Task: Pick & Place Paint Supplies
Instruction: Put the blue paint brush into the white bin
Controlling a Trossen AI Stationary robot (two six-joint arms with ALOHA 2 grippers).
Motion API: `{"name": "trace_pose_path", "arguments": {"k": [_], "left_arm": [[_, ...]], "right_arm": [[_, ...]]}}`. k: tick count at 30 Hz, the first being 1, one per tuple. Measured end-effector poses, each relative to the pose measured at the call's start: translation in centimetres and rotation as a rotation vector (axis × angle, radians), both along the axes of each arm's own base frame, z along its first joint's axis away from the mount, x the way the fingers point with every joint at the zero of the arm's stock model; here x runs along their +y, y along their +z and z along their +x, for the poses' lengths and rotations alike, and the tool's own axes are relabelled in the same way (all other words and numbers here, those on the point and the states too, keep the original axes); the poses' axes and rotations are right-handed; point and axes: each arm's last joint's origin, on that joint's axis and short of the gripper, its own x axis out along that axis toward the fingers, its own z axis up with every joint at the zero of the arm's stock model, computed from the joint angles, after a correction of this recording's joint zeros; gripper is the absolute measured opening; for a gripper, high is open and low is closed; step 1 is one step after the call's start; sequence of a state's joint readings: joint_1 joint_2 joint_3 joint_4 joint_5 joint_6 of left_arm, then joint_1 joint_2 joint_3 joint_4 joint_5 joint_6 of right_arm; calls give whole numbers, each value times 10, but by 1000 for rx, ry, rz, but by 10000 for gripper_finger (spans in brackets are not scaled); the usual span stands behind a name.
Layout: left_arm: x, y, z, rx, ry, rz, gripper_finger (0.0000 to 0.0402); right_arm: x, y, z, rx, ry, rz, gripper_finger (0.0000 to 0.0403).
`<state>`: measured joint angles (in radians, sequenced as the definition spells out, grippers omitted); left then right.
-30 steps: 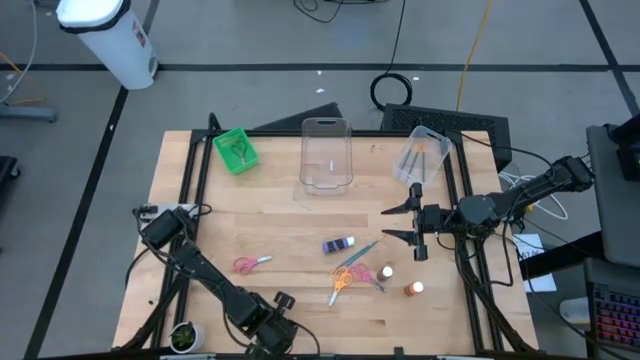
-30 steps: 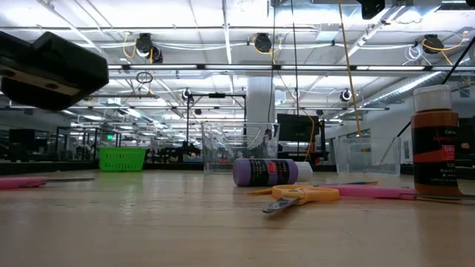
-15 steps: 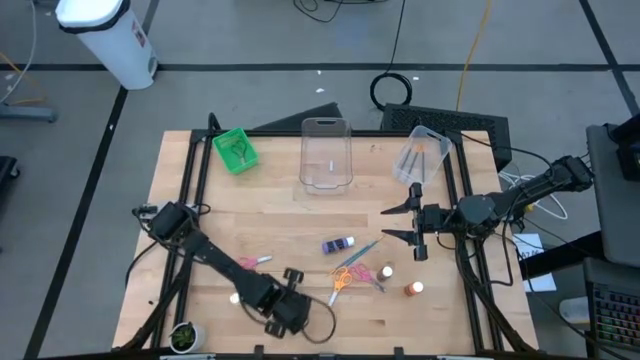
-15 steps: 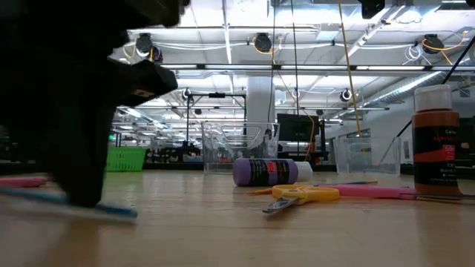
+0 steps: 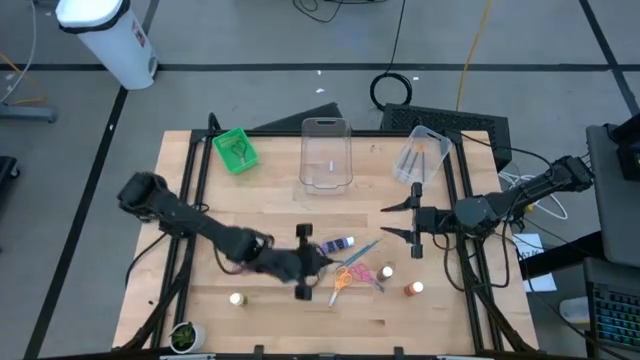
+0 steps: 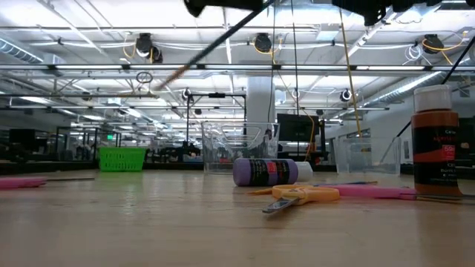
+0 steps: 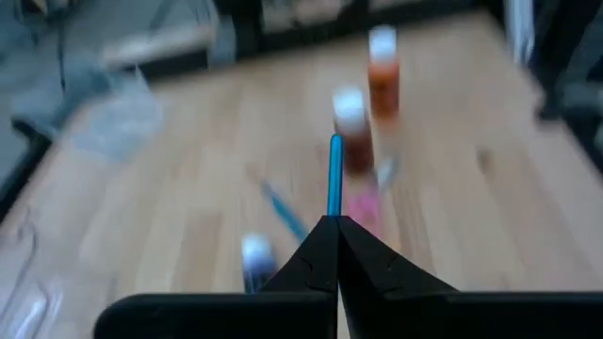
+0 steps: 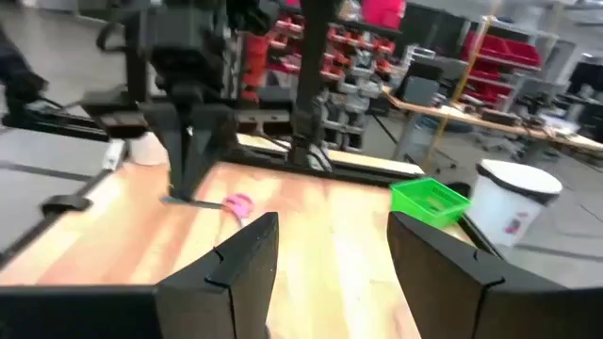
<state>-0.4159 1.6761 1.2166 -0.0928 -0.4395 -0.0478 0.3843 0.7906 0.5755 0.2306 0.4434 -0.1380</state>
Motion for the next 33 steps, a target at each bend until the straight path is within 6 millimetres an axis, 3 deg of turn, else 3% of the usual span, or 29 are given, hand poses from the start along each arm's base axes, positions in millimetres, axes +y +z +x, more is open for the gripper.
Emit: {"name": "trace_pose_path", "arguments": {"k": [7, 13, 23, 33], "left_arm": [[68, -15, -12, -423, 11, -72, 0], [104, -14, -17, -646, 4, -63, 0], [131, -3, -10, -677, 20, -17, 0], [133, 0, -9, -681, 14, -7, 0]], "right_arm": [[-2, -3, 0, 23, -65, 12, 192], [-9, -6, 10, 24, -117, 31, 192], [-39, -27, 60, -8, -123, 22, 223], [-73, -66, 102, -55, -22, 126, 218]]}}
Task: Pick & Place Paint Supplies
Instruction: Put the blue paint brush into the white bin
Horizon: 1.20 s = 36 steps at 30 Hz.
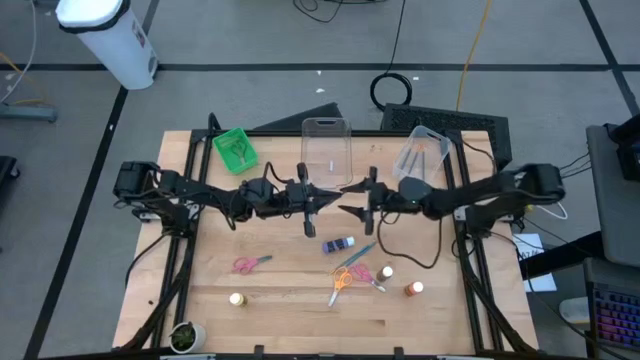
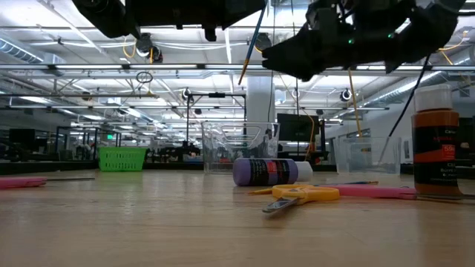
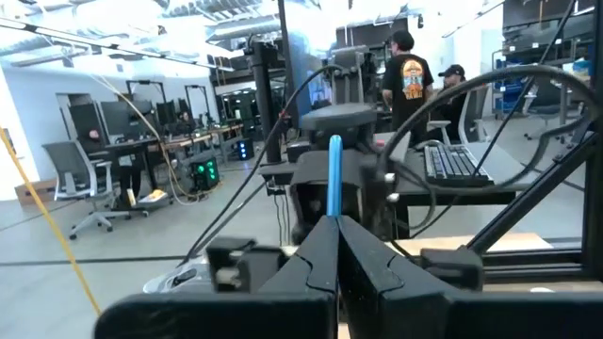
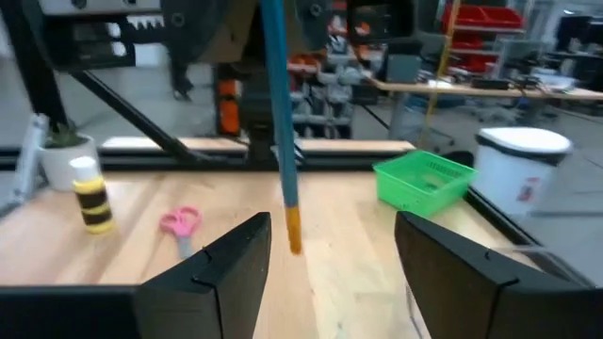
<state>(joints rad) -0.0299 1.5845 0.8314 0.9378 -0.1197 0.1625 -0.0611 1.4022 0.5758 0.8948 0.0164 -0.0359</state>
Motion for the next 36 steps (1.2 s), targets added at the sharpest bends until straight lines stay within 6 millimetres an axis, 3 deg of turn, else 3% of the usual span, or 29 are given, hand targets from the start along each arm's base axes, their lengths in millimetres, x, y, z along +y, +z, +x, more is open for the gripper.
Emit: {"name": "trace_pose_path", "arguments": {"k": [7, 18, 23, 29, 36], "left_arm": [[1, 0, 0, -2, 6, -13, 0], [3, -1, 0, 5, 19, -5, 0], [3, -1, 0, 11, 20, -5, 0], [3, -2, 0, 16, 22, -1, 0], [2, -2, 0, 25, 50, 32, 20]], "right_arm": [[-3, -6, 12, -134, 81, 17, 213], [-4, 7, 29, -111, 83, -22, 205], [-4, 8, 29, -116, 83, -23, 147], [-3, 12, 29, -163, 91, -7, 23], [-2, 12, 27, -119, 144, 10, 8]]}}
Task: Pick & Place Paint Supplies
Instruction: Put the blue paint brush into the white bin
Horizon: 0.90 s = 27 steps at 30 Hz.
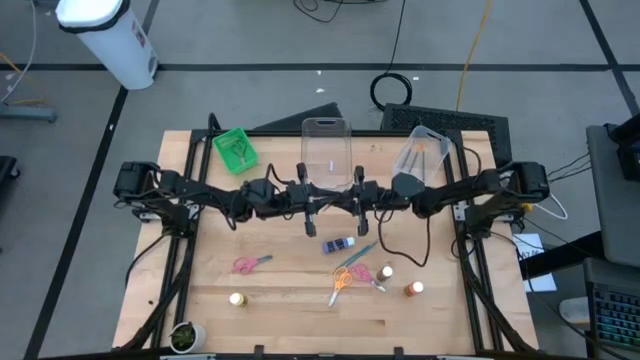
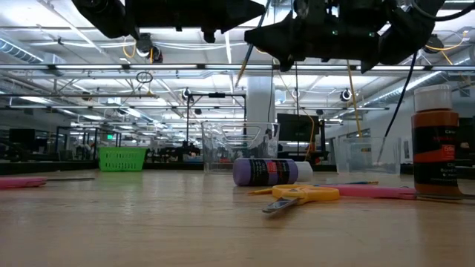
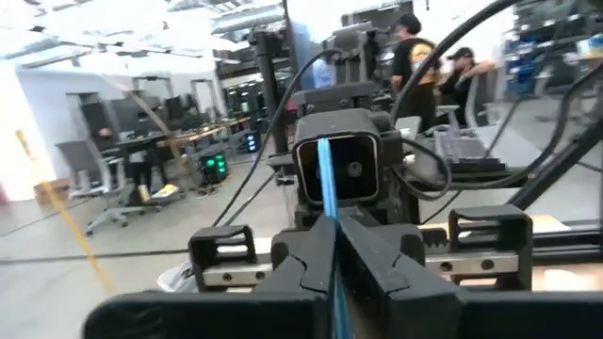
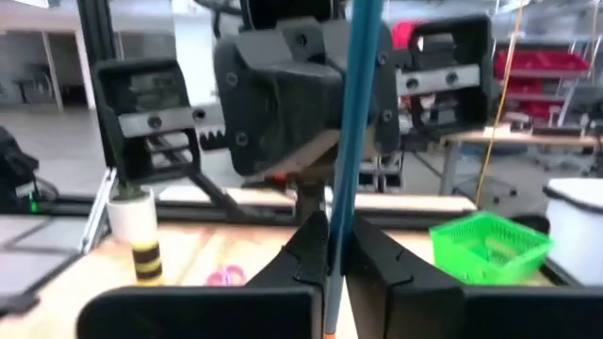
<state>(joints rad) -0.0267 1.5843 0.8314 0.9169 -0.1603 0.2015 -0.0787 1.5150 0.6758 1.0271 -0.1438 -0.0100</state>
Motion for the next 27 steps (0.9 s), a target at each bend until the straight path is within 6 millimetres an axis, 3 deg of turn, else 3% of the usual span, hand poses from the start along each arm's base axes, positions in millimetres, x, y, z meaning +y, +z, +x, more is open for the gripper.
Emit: {"name": "trace_pose_path", "arguments": {"k": [4, 7, 14, 19, 27], "left_arm": [[-3, 13, -8, -19, 75, 32, 66], [-4, 18, -13, 15, 160, 22, 115], [-2, -4, -15, 256, 196, -20, 203], [3, -26, -10, 363, 202, -75, 228], [8, -34, -7, 382, 220, -125, 230]], "right_arm": [[-5, 5, -11, 114, -64, 6, 8], [-10, 20, -29, 155, -176, -14, 8], [-30, 38, -94, 354, -696, 13, 10], [-48, 31, -135, 464, -1087, 173, 12], [-76, 6, -158, 569, -1230, 385, 14]]}}
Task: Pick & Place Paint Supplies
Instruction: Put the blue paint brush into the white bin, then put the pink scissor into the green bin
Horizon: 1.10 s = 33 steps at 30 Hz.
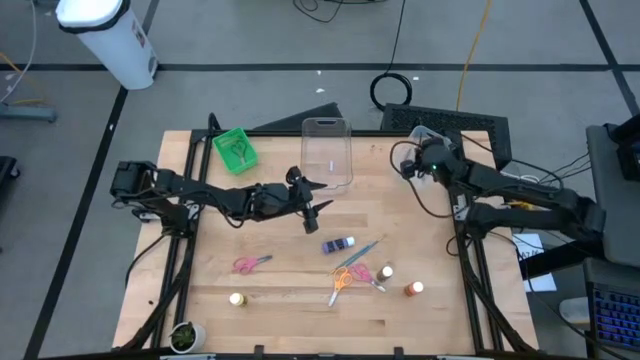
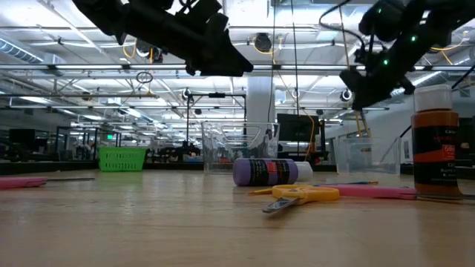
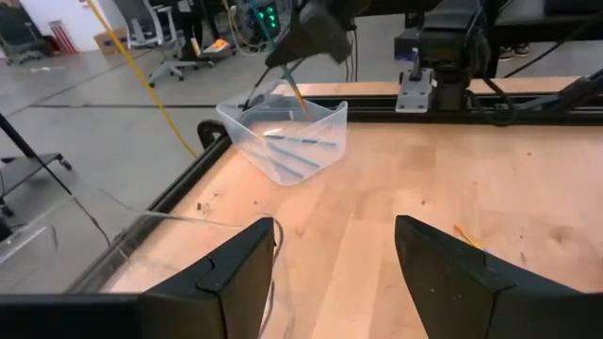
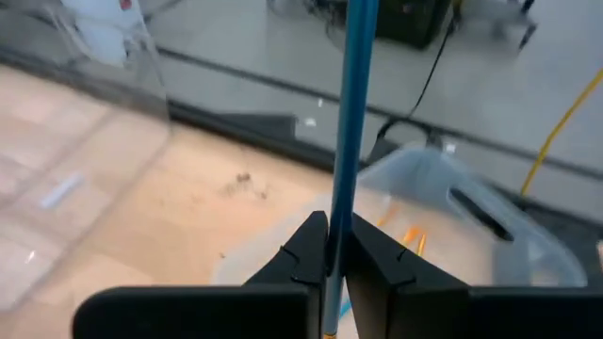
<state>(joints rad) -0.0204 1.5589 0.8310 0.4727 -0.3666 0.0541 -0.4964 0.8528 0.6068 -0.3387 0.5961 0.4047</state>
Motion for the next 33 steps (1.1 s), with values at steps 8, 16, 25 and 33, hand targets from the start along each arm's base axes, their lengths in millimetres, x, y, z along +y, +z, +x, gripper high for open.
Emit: {"name": "trace_pose_path", "arguments": {"k": [8, 16, 25, 33], "left_arm": [[0, -1, 0, 4, 2, -11, 230], [0, -1, 0, 3, 3, -15, 230], [-1, -1, 0, 6, -4, -31, 230], [-23, 6, -13, 134, -218, -32, 230]], "right_arm": [[-16, -41, -15, -25, -92, 98, 33], [-21, -47, -21, -65, -149, 94, 125], [-19, -26, -14, -185, 95, 6, 223], [-4, -1, -6, -450, 532, -2, 230]]}}
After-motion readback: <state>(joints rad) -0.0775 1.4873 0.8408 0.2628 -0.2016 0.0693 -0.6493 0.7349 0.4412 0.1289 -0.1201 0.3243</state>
